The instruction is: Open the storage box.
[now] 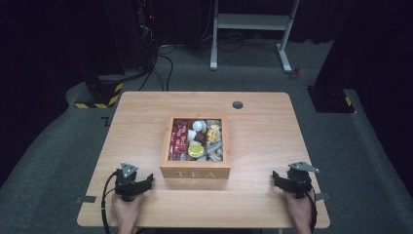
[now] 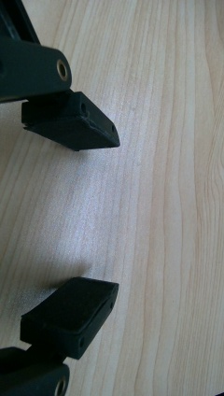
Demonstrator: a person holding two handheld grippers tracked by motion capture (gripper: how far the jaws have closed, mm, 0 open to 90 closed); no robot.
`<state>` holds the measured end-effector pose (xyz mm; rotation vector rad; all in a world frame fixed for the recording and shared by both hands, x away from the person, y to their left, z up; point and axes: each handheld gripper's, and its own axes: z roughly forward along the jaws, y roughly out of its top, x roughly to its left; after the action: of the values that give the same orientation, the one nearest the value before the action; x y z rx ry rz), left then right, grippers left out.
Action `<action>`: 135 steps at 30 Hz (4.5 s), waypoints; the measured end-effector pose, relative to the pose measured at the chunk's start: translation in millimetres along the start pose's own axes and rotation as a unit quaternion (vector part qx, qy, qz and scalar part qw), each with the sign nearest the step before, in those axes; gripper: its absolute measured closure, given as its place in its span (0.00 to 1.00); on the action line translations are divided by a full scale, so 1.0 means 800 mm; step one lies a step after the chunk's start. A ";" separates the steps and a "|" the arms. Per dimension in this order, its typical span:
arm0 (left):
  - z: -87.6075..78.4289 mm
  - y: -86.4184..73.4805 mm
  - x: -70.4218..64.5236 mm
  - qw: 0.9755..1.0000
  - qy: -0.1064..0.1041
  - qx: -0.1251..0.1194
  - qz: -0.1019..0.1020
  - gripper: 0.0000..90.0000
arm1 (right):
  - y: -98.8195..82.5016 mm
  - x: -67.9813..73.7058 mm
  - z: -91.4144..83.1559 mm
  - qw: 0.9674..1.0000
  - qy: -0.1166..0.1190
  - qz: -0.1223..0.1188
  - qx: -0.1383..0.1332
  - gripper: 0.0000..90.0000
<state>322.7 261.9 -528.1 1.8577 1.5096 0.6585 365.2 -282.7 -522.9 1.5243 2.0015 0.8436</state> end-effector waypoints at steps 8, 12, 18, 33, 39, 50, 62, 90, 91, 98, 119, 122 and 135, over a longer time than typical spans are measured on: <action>-0.003 0.003 0.003 0.999 -0.049 0.000 -0.011 0.38 | 0.000 0.000 0.000 1.000 0.000 0.000 0.000 0.29; -0.004 0.003 0.002 0.999 -0.053 0.000 -0.009 0.39 | 0.000 0.000 0.000 1.000 0.000 0.000 0.000 0.29; -0.003 0.001 -0.006 0.999 -0.040 -0.002 0.002 0.39 | 0.000 0.000 0.000 1.000 0.000 0.000 0.000 0.29; -0.014 0.001 -0.037 0.997 -0.064 -0.017 0.036 0.42 | 0.000 0.000 0.000 1.000 0.000 -0.001 0.000 0.29; -0.025 -0.001 -0.052 0.994 -0.089 -0.026 0.050 0.51 | 0.000 0.000 0.000 1.000 0.000 0.000 0.000 0.29; -0.033 -0.001 -0.067 0.989 -0.120 -0.038 0.072 0.69 | 0.000 0.000 0.000 1.000 0.000 0.000 0.000 0.29; -0.035 0.005 -0.083 0.982 -0.161 -0.040 0.092 0.86 | 0.000 0.000 0.000 1.000 0.000 -0.001 0.000 0.29; -0.019 0.047 -0.115 0.967 -0.220 -0.028 0.123 1.00 | 0.000 0.000 0.000 1.000 0.000 0.000 0.000 0.29; -0.018 0.049 -0.116 0.967 -0.222 -0.028 0.122 1.00 | 0.000 0.000 0.000 1.000 0.000 0.000 0.000 0.29; -0.011 0.057 -0.119 0.967 -0.226 -0.028 0.113 1.00 | 0.000 0.000 0.000 1.000 0.000 -0.001 0.000 0.29; -0.012 0.068 -0.121 0.969 -0.219 -0.038 0.105 1.00 | 0.000 0.000 0.000 1.000 0.000 -0.001 0.000 0.29; -0.013 0.068 -0.122 0.970 -0.217 -0.037 0.103 1.00 | 0.000 0.000 0.000 1.000 0.000 -0.001 0.000 0.29; -0.013 0.073 -0.122 0.970 -0.217 -0.035 0.102 1.00 | 0.000 0.000 0.000 1.000 0.000 -0.001 0.000 0.28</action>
<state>332.2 161.1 -475.9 1.9613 1.0115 0.3546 365.3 -282.7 -522.9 1.5219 2.0024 0.8433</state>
